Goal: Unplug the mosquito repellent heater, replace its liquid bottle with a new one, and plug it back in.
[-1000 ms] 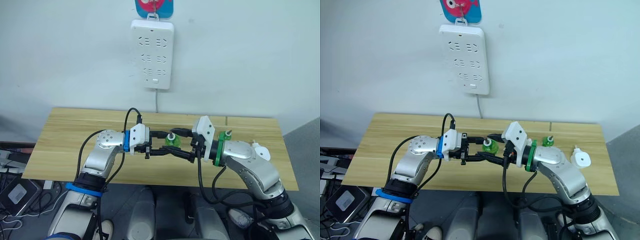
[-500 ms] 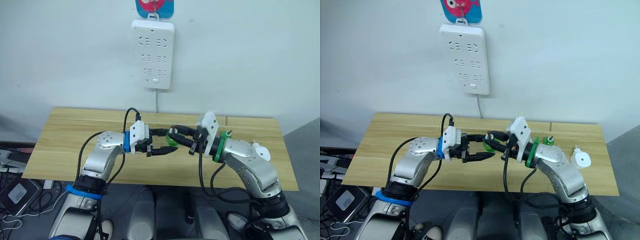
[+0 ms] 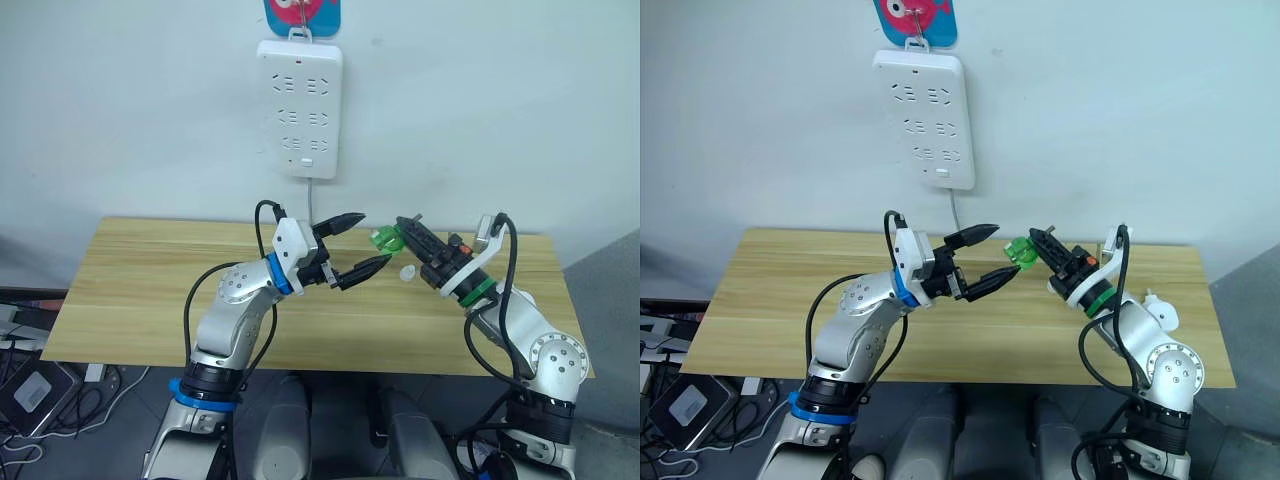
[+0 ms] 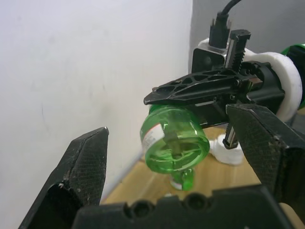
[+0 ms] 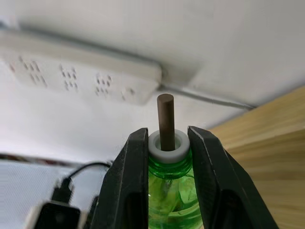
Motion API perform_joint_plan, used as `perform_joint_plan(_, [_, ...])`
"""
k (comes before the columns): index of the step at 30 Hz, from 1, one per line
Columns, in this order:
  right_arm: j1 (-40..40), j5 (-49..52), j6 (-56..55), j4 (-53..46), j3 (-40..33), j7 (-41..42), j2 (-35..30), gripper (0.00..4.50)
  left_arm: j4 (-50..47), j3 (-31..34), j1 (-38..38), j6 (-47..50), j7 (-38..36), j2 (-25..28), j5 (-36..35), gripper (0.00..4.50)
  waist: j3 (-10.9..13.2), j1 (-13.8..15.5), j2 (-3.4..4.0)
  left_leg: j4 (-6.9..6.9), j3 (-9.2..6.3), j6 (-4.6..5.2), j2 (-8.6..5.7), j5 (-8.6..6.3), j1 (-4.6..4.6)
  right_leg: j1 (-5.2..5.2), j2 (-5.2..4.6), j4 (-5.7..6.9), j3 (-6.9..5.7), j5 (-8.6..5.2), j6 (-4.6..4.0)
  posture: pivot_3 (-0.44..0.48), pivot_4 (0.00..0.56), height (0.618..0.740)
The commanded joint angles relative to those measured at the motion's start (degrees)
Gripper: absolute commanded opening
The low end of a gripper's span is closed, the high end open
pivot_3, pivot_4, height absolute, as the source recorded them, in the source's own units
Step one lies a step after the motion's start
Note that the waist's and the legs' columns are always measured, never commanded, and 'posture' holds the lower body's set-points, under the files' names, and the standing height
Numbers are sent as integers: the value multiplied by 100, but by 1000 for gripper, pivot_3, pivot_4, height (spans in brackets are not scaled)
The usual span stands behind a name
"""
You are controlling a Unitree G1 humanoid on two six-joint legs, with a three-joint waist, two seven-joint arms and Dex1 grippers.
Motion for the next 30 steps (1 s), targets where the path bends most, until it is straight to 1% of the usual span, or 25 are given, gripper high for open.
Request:
perform_joint_plan(1, [31, 562, -297, -318, 179, -333, -64, 855, -218, -116, 0, -264, 279, -152, 154, 4500, 0, -16, 0, 0, 0, 0, 0, 0, 0, 0, 0, 0, 1, 0, 0, 290, 292, 740])
perform_joint_plan(8, [21, 895, -784, -437, 548, -644, -181, 855, -92, -297, 20, -440, 472, -296, 321, 4500, 0, -67, 0, 0, -1, 0, -2, 0, -1, 1, 0, -1, 1, 0, 0, 288, 296, 740])
perform_joint_plan(20, [19, 1105, -1270, -542, 905, -695, -433, 855, -108, -443, 137, -497, 989, -523, 573, 4500, 0, -86, 0, -1, -2, 0, -3, 0, -2, 1, -1, -3, 1, 0, 1, 292, 298, 740])
perform_joint_plan(29, [12, 1147, -1400, -571, 1093, -665, -573, 855, -155, -493, 141, -492, 1164, -669, 537, 4500, 0, -86, 0, -1, -3, 0, -2, 0, -2, 0, -1, -3, 0, 0, 1, 292, 298, 740])
perform_joint_plan(30, [13, 1158, -1418, -576, 1101, -670, -580, 855, -173, -523, 164, -476, 1131, -652, 523, 4313, 0, -86, 0, -1, -3, 0, -2, 0, -2, 0, -1, -3, 0, 0, 1, 292, 298, 740])
